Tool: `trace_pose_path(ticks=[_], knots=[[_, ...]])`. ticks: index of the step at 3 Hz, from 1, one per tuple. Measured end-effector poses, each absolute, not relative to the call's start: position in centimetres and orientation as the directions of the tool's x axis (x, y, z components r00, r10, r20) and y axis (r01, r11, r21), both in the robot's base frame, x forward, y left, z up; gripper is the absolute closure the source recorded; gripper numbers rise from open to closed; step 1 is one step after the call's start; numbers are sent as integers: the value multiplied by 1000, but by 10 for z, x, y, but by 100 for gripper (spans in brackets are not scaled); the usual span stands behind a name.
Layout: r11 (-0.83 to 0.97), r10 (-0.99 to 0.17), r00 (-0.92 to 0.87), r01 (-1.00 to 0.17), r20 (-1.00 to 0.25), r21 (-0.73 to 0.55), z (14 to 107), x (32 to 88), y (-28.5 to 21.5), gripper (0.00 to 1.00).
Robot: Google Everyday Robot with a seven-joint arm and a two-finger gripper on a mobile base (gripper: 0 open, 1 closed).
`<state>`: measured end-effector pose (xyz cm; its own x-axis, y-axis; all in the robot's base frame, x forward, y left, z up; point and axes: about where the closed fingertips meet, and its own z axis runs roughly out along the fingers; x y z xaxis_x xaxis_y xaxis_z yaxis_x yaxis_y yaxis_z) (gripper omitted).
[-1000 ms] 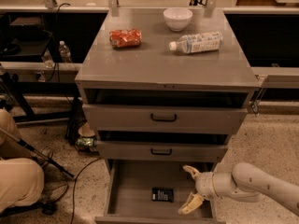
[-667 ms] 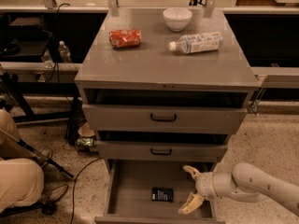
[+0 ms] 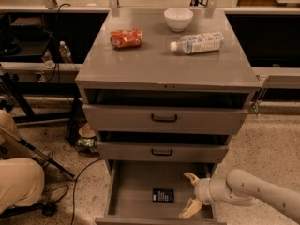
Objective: Pick rxbar blueberry from bottom drawer and place on counter
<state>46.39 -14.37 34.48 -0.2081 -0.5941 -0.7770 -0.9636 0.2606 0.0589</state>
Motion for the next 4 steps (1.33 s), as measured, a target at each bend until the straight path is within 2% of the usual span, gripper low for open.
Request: trace_pose_path(ticks=[2, 4], knots=[[298, -657, -227, -954, -719, 29, 254, 497, -152, 0], [334, -655, -239, -942, -717, 9, 194, 535, -137, 0]])
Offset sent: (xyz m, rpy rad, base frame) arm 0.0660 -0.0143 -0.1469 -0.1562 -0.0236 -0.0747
